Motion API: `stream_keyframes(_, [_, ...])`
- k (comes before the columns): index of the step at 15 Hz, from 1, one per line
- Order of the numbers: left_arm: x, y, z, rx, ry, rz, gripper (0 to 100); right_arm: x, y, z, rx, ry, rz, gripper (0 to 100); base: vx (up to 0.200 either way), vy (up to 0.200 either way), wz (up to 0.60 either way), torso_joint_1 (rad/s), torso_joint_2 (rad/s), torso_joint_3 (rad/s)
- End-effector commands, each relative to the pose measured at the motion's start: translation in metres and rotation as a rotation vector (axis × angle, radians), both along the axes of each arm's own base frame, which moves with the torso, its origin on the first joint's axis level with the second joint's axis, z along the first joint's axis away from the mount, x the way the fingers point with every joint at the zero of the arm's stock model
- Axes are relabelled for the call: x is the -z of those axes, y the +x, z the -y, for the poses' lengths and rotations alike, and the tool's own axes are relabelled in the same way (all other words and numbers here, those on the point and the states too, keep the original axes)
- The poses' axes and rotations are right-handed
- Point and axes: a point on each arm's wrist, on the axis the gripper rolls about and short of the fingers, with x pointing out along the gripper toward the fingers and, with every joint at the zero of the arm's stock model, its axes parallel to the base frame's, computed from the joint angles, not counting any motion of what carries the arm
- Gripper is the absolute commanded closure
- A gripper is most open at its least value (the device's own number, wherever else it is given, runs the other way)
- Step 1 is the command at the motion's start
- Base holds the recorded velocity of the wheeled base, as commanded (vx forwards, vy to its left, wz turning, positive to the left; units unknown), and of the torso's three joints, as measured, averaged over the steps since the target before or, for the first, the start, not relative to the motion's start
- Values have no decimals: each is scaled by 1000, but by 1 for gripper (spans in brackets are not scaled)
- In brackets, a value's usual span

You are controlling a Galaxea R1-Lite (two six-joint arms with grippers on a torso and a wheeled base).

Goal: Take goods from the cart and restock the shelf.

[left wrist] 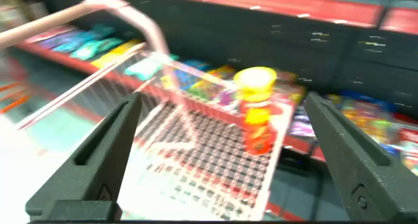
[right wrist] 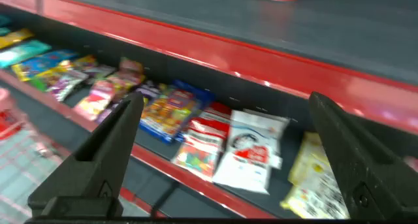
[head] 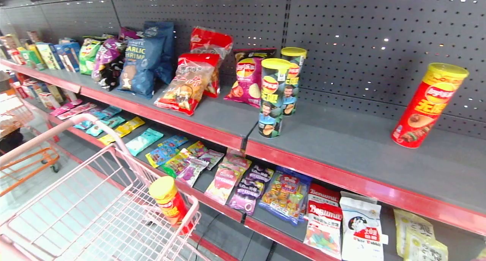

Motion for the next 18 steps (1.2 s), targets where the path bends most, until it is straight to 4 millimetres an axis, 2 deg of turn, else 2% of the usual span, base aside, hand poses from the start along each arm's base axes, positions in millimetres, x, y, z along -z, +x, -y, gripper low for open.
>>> stream_keyframes(1, [0,0,0,0,-2,0,0,0,0,0,-2,4,-2,0,0,0,0,0,0,0])
stream_keyframes(3, [0,0,0,0,-2,0,0,0,0,0,-3,5,-2,0,0,0,0,0,0,0])
stream_keyframes(5, [0,0,0,0,0,0,0,0,0,0,-2,7,-2,0,0,0,-600,0,2,5])
stream_keyframes(8, [0,0,0,0,-2,0,0,0,0,0,-2,7,0,0,0,0,0,-102,266,159])
stream_keyframes(18, [0,0,0,0,-2,0,0,0,0,0,-2,7,0,0,0,0,0,-187,509,323])
